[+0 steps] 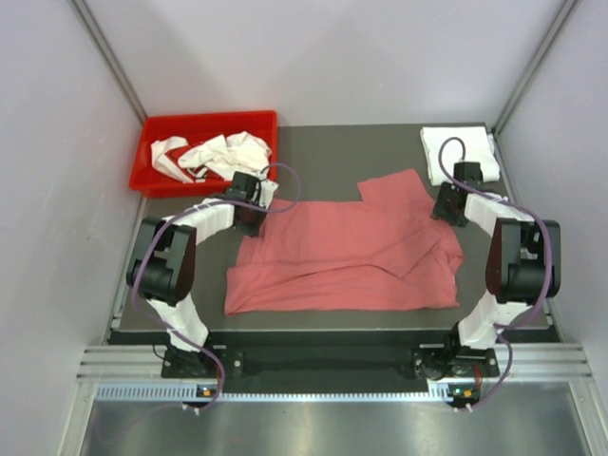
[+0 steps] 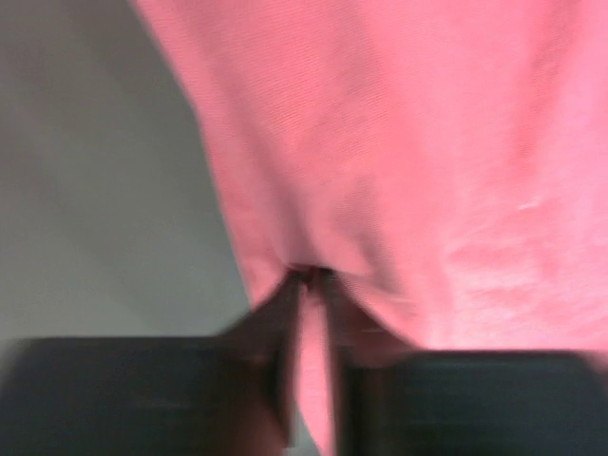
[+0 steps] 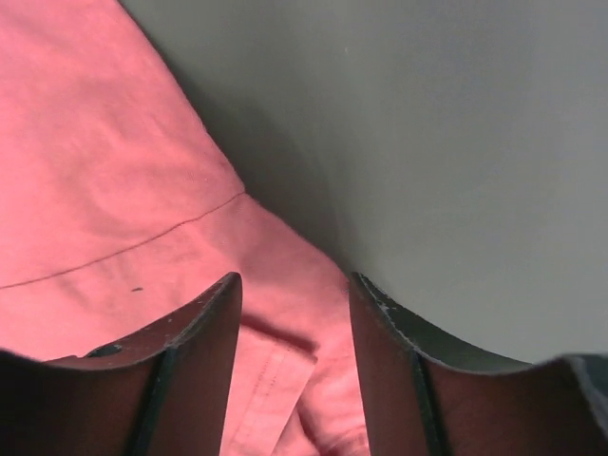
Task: Fold and stack the t-shirts
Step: Fold the tshirt
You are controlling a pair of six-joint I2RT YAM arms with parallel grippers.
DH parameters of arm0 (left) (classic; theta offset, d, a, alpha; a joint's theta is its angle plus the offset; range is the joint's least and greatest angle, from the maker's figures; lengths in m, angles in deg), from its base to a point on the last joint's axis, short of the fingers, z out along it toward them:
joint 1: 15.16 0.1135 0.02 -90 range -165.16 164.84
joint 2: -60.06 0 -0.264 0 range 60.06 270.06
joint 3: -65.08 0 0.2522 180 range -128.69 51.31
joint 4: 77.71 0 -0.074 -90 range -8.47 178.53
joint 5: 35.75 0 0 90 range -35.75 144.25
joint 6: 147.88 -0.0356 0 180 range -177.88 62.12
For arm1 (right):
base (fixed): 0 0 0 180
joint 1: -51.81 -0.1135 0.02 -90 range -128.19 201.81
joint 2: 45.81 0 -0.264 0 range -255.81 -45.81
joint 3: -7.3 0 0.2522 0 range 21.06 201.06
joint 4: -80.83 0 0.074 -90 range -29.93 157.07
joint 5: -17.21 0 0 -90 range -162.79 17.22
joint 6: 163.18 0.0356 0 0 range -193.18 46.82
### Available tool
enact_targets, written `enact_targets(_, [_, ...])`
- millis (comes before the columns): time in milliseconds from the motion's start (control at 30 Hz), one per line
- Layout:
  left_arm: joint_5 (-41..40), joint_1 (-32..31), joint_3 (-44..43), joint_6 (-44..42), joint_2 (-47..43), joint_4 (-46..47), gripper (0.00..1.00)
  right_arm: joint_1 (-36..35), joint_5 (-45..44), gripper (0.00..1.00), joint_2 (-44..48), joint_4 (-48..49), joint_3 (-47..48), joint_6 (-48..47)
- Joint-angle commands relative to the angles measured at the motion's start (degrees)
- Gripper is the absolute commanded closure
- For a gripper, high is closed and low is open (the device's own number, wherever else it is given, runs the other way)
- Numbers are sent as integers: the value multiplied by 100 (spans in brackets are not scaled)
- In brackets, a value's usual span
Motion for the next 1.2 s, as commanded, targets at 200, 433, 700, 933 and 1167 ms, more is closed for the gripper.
enact_targets(200, [-691, 184, 774, -154, -335, 10, 100, -41, 209, 83, -479, 551, -2, -48])
enact_targets(433, [-859, 773, 1310, -418, -1144, -315, 100, -120, 490, 92, -462, 587, -55, -118])
enact_targets(700, [-314, 817, 926, -620, -1593, -929, 52, -226, 736, 57, -277, 376, 173, -311])
enact_targets(933, [-384, 1221, -42, -533, -1717, -468, 51, -514, 851, 52, -127, 489, 955, -548])
enact_targets(1167, [-279, 1134, -534, -628, -663, -140, 53, -788, 657, 48, -1557, -72, 2886, -540])
